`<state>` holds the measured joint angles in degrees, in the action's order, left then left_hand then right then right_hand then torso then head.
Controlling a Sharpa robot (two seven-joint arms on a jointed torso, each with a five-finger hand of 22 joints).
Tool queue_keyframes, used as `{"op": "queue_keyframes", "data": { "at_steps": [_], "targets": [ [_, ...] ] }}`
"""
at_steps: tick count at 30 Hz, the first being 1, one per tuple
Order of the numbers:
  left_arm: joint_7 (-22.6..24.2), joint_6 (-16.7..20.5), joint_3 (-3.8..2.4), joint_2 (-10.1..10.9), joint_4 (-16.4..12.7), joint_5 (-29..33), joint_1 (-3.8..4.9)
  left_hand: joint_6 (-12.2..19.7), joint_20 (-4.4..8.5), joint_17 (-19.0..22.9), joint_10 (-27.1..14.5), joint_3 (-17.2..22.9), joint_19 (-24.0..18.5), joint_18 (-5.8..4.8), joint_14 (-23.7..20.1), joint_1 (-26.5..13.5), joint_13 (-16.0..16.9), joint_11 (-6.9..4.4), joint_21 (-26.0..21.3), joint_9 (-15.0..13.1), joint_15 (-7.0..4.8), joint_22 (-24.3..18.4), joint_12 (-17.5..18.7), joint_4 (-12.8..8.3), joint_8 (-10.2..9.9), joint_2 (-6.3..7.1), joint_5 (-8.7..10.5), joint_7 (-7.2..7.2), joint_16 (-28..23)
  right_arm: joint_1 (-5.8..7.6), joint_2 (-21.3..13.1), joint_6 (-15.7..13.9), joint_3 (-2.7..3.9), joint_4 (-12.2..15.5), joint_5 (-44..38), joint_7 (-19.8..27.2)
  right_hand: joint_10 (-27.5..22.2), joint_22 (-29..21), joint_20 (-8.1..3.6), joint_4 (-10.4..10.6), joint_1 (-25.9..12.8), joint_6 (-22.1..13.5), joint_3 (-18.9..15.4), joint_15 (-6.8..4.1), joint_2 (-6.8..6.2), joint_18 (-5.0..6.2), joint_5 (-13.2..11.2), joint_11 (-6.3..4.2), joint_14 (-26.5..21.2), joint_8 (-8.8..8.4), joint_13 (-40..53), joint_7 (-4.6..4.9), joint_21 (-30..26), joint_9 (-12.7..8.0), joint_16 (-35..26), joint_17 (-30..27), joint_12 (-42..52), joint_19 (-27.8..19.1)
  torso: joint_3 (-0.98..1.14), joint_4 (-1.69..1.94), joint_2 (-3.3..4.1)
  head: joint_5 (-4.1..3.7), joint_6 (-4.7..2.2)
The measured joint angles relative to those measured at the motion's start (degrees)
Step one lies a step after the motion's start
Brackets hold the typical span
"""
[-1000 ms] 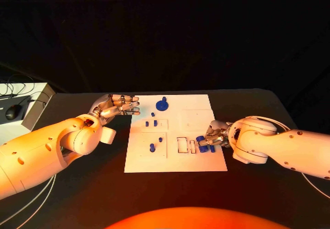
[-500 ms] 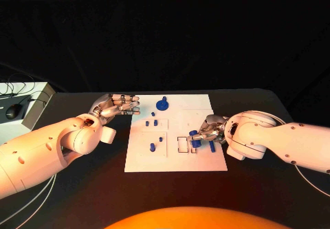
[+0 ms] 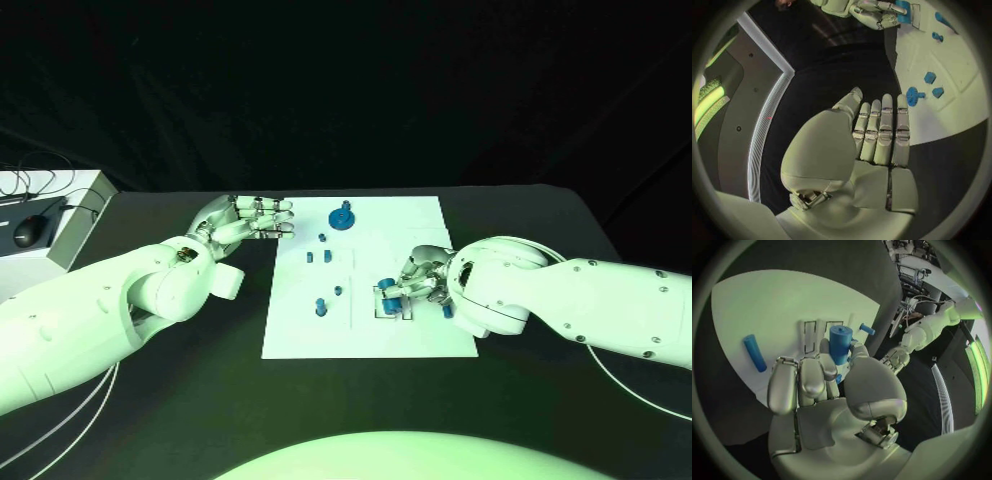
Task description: Assemble the parts on the task board
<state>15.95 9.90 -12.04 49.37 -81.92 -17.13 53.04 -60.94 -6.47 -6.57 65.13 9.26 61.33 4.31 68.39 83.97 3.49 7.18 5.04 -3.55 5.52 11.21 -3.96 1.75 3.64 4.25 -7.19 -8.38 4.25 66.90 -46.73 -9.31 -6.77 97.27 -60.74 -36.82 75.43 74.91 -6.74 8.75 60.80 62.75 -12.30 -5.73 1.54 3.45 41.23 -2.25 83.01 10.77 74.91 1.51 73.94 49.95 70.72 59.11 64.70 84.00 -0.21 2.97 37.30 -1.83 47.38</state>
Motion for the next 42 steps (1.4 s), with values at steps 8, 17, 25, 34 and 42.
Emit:
{"op": "queue_keyframes", "data": {
  "at_steps": [8,17,25,34,42],
  "targets": [
    [-0.04,-0.01,0.0,0.1,-0.02,0.02,0.0,0.0,0.0,0.0,0.0,0.0,0.0,0.0,0.0,0.0,0.0,0.0,0.0,0.0,0.0,0.0,0.0,0.0,0.0,0.0,0.0,0.0,0.0,-0.62,0.93,-0.06,-0.05,-1.02,-0.45,-0.17,0.0,0.0,0.0,0.0,0.28,-0.01,0.0,0.0,0.28,-0.01,-0.35,0.01,0.0,-0.16,0.0,0.02,0.0,0.01,0.0,-0.03,0.0,0.0,0.02,-0.1,0.01,0.06,0.1],
    [-0.07,-0.02,0.0,0.12,-0.02,0.04,0.0,0.0,0.0,0.0,0.0,0.0,0.0,0.0,0.0,0.0,0.0,0.0,0.0,0.0,0.0,0.0,0.0,0.0,0.0,0.0,0.0,0.0,0.0,-0.88,1.28,-0.27,-0.04,-1.57,-1.17,-0.26,-0.01,-0.01,0.0,-0.18,0.12,-0.02,-0.18,0.0,0.44,-0.01,-0.79,0.02,0.0,0.45,0.0,0.03,0.0,0.18,0.0,-0.1,-0.16,0.0,0.05,-0.09,0.03,-0.02,0.21],
    [-0.09,-0.02,0.0,0.2,-0.05,0.06,0.0,0.0,0.0,0.0,0.0,0.16,0.0,0.0,-0.22,0.0,0.0,0.0,0.0,0.0,0.22,-0.09,0.0,0.16,0.0,0.0,0.0,0.0,0.0,-1.12,1.82,-0.69,-0.05,-2.44,-1.72,-0.36,-0.12,0.04,0.0,-0.33,-0.34,-0.01,-0.33,0.0,0.9,-0.01,-5.15,-0.07,0.01,0.34,0.0,0.06,-0.23,0.16,-0.23,-0.19,-0.23,0.0,0.04,-0.07,0.03,-0.02,0.25],
    [-0.1,-0.02,0.0,0.29,-0.06,0.08,0.0,0.0,0.0,0.0,0.0,0.16,0.0,0.0,-0.22,0.0,0.0,0.0,0.0,0.0,0.22,-0.09,0.0,0.16,0.0,0.0,0.0,0.0,0.0,-1.21,2.15,-1.02,0.0,-2.75,-2.01,-0.33,-0.14,0.03,0.0,-0.34,-0.54,0.08,-0.32,0.01,1.1,-0.01,-7.92,-0.08,0.01,0.18,0.0,0.15,-0.23,-0.17,-0.44,-0.19,-0.23,0.0,0.04,-0.04,0.03,-0.04,0.36],
    [-0.11,-0.02,0.0,0.25,-0.05,0.11,0.0,0.0,0.0,0.01,0.0,0.16,0.0,0.0,-0.22,0.0,0.0,0.0,0.0,0.0,0.22,-0.09,0.0,0.16,0.0,0.0,0.0,0.0,0.0,-1.34,2.24,-1.26,0.04,-2.88,-2.16,-0.3,-0.13,0.02,0.0,-2.05,-1.62,0.13,0.96,0.01,0.64,0.01,-17.78,-0.08,0.01,0.22,0.0,0.13,-0.23,-0.23,-0.44,-0.23,-0.47,0.0,0.01,-0.08,0.03,-0.15,0.46]
  ]
}}
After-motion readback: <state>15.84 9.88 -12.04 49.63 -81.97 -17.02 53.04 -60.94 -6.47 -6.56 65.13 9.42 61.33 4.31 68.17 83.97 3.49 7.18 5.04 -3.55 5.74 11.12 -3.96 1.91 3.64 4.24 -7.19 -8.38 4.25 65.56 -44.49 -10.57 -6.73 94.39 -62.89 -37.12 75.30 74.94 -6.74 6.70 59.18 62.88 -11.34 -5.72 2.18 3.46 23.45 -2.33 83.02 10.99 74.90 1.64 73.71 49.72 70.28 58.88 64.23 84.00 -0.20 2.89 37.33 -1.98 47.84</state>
